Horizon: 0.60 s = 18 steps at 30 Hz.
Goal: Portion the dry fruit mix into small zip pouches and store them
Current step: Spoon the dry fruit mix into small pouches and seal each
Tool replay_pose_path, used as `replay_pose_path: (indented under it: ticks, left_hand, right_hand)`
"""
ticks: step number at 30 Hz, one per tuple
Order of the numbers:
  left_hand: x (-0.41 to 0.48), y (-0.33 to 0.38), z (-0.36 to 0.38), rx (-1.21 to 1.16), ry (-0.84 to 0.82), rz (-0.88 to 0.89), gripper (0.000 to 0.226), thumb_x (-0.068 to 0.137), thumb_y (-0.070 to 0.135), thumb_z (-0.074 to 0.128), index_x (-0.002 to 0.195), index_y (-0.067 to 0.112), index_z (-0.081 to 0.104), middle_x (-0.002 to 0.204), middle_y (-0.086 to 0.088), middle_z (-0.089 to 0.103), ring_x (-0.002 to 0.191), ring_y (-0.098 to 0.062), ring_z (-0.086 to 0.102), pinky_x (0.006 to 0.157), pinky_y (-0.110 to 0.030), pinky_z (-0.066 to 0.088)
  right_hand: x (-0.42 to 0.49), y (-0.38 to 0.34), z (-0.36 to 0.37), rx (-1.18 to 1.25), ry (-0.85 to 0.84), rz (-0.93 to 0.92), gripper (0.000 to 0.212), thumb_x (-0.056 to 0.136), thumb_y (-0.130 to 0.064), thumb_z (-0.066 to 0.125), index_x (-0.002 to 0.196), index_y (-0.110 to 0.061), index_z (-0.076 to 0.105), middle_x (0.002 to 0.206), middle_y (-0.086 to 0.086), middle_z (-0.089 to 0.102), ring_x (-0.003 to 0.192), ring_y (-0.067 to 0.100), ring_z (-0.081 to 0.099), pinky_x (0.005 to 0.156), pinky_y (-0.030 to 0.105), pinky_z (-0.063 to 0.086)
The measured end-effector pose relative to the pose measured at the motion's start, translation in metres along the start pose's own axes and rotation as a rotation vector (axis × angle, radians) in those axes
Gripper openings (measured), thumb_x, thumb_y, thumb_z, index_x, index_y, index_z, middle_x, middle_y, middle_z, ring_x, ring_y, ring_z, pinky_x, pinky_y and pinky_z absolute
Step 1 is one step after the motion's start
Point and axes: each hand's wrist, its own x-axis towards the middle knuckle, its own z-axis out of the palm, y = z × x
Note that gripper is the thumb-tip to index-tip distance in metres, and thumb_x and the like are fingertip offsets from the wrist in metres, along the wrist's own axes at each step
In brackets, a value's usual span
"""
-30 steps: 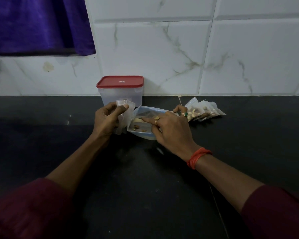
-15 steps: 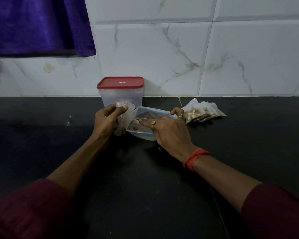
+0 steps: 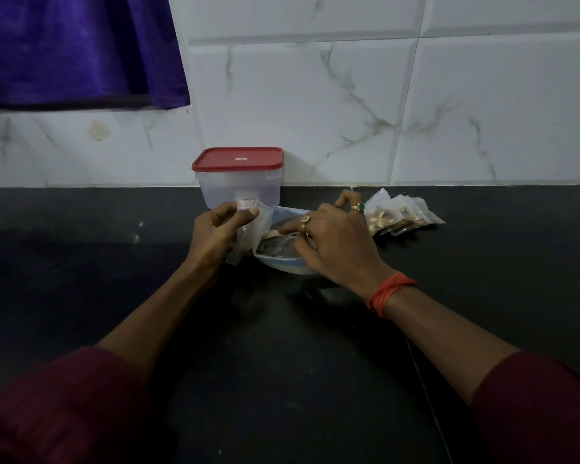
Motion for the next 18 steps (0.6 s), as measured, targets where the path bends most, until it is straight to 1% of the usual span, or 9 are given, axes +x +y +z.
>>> replay_pose_path:
  ticks: [2,4,6,9,10,12,14,16,18]
  left_hand:
    - [0.0,0.001,0.0,0.009,-0.015,-0.01,0.016,0.092,0.021,0.066,0.106,0.018,0.072,0.104,0.005,0.071,0.094,-0.005,0.065,0.063,-0.012,0.051]
    - [0.0,0.001,-0.001,0.03,-0.026,-0.023,0.014,0.093,0.021,0.065,0.106,0.019,0.071,0.102,0.009,0.069,0.09,0.0,0.063,0.065,-0.012,0.048]
    - [-0.001,0.002,-0.001,0.046,-0.023,-0.022,0.017,0.093,0.02,0.064,0.109,0.015,0.07,0.101,0.01,0.068,0.087,0.002,0.062,0.065,-0.013,0.047]
    - [0.0,0.002,0.0,0.031,0.001,-0.005,0.016,0.094,0.017,0.064,0.107,0.01,0.07,0.097,0.008,0.066,0.08,0.003,0.064,0.054,-0.007,0.048]
    - [-0.001,0.002,0.001,0.026,0.011,0.001,0.017,0.094,0.016,0.063,0.108,0.009,0.07,0.097,0.008,0.066,0.077,0.004,0.065,0.053,-0.006,0.047]
    - [-0.001,0.002,0.0,0.034,0.025,0.006,0.019,0.094,0.018,0.064,0.11,0.01,0.07,0.098,0.009,0.066,0.081,0.002,0.064,0.057,-0.011,0.05]
    - [0.0,0.001,-0.001,0.032,0.02,-0.004,0.017,0.094,0.019,0.065,0.108,0.012,0.071,0.098,0.01,0.066,0.084,-0.001,0.063,0.061,-0.016,0.052]
    - [0.001,0.001,-0.002,0.026,0.015,-0.013,0.017,0.093,0.019,0.065,0.108,0.012,0.071,0.098,0.011,0.066,0.082,0.002,0.064,0.059,-0.014,0.051]
    - [0.002,0.0,-0.002,0.035,0.022,-0.017,0.017,0.093,0.02,0.066,0.107,0.011,0.071,0.097,0.01,0.067,0.08,0.004,0.064,0.059,-0.013,0.05]
  right_hand:
    - [0.0,0.003,-0.003,0.034,0.032,-0.001,0.022,0.083,-0.028,0.062,0.095,-0.033,0.079,0.073,-0.009,0.073,0.07,0.015,0.062,0.089,0.039,0.029]
    - [-0.001,0.006,-0.005,0.058,0.041,0.002,0.019,0.082,-0.028,0.063,0.091,-0.031,0.08,0.071,-0.009,0.072,0.069,0.014,0.063,0.089,0.04,0.03]
    - [-0.002,0.008,-0.005,0.066,0.043,0.013,0.02,0.083,-0.029,0.062,0.091,-0.032,0.08,0.07,-0.009,0.071,0.068,0.014,0.063,0.091,0.042,0.032]
    - [-0.003,0.008,-0.003,0.067,0.042,0.003,0.023,0.084,-0.029,0.062,0.099,-0.034,0.079,0.069,-0.009,0.071,0.067,0.014,0.062,0.091,0.041,0.031]
    - [-0.004,0.007,-0.002,0.061,0.024,-0.015,0.026,0.085,-0.029,0.06,0.103,-0.035,0.078,0.069,-0.009,0.071,0.067,0.014,0.062,0.091,0.041,0.03]
    - [-0.005,0.005,0.001,0.037,-0.034,-0.054,0.033,0.089,-0.032,0.051,0.11,-0.04,0.075,0.068,-0.007,0.069,0.067,0.015,0.061,0.09,0.04,0.028]
    - [-0.006,0.004,0.005,0.001,-0.065,-0.09,0.032,0.09,-0.032,0.052,0.112,-0.042,0.074,0.069,-0.007,0.068,0.067,0.016,0.062,0.087,0.039,0.028]
    - [-0.006,0.003,0.007,0.003,-0.086,-0.085,0.031,0.089,-0.028,0.058,0.111,-0.042,0.074,0.072,-0.007,0.071,0.069,0.017,0.064,0.085,0.038,0.027]
    - [-0.005,0.003,0.007,0.023,-0.13,-0.044,0.035,0.091,-0.029,0.049,0.112,-0.042,0.074,0.074,-0.007,0.071,0.072,0.017,0.064,0.086,0.038,0.025]
